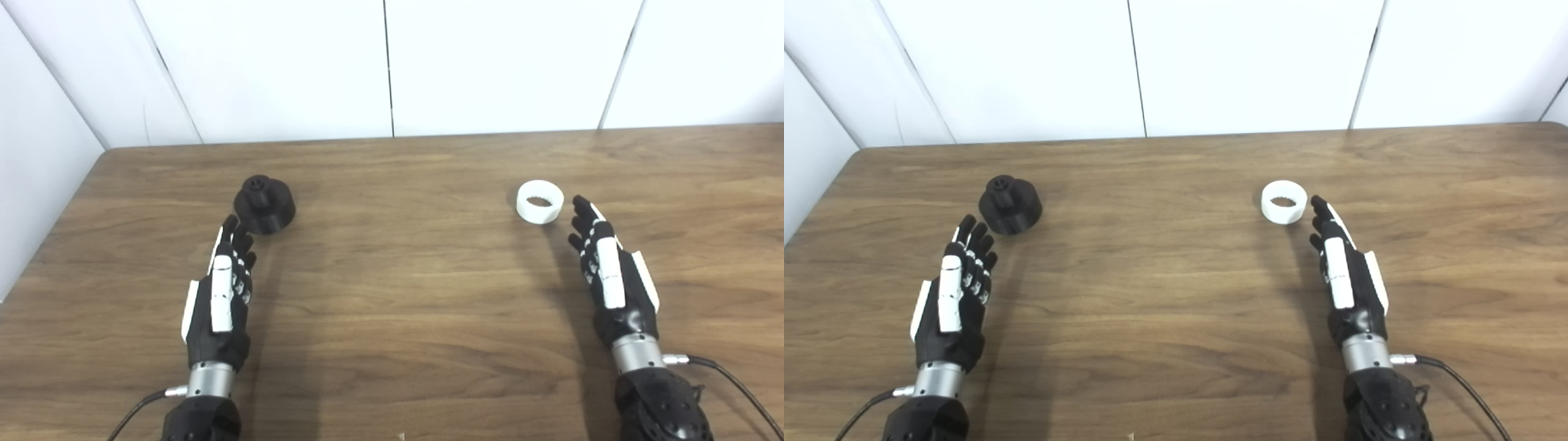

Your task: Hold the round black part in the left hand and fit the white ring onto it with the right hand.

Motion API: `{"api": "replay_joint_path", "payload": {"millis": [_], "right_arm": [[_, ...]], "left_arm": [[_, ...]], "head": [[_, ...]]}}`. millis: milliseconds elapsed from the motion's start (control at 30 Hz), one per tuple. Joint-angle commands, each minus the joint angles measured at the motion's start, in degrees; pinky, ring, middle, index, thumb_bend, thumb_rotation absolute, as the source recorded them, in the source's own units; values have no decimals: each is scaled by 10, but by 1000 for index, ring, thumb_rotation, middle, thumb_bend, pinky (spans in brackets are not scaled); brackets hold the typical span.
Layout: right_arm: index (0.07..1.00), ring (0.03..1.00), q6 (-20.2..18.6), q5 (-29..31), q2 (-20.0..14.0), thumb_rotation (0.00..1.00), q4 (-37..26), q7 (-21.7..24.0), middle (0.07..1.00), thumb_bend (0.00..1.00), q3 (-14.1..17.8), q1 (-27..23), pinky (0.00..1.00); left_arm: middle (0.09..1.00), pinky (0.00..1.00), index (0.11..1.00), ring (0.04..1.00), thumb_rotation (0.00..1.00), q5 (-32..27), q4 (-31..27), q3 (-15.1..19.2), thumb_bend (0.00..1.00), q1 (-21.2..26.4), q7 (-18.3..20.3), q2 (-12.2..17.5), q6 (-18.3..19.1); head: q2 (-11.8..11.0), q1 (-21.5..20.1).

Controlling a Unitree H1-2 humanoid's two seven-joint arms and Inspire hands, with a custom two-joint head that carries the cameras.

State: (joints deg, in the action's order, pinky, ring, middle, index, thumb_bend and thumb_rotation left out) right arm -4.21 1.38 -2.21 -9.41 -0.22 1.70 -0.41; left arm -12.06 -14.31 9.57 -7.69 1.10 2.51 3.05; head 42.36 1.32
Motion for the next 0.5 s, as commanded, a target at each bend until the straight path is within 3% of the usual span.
{"api": "replay_joint_path", "payload": {"millis": [0,467], "right_arm": [[920,972,22,5,3,1000,-12,4,961,605,-2,-18,974],[924,971,23,9,2,1000,-10,4,962,586,-1,-19,961]], "left_arm": [[1000,1000,997,1000,945,5,-20,-1,482,-6,3,8,-12],[1000,1000,997,1000,844,37,-19,-3,525,-1,-6,12,-14]], "head": [[1,3],[-1,7]]}}
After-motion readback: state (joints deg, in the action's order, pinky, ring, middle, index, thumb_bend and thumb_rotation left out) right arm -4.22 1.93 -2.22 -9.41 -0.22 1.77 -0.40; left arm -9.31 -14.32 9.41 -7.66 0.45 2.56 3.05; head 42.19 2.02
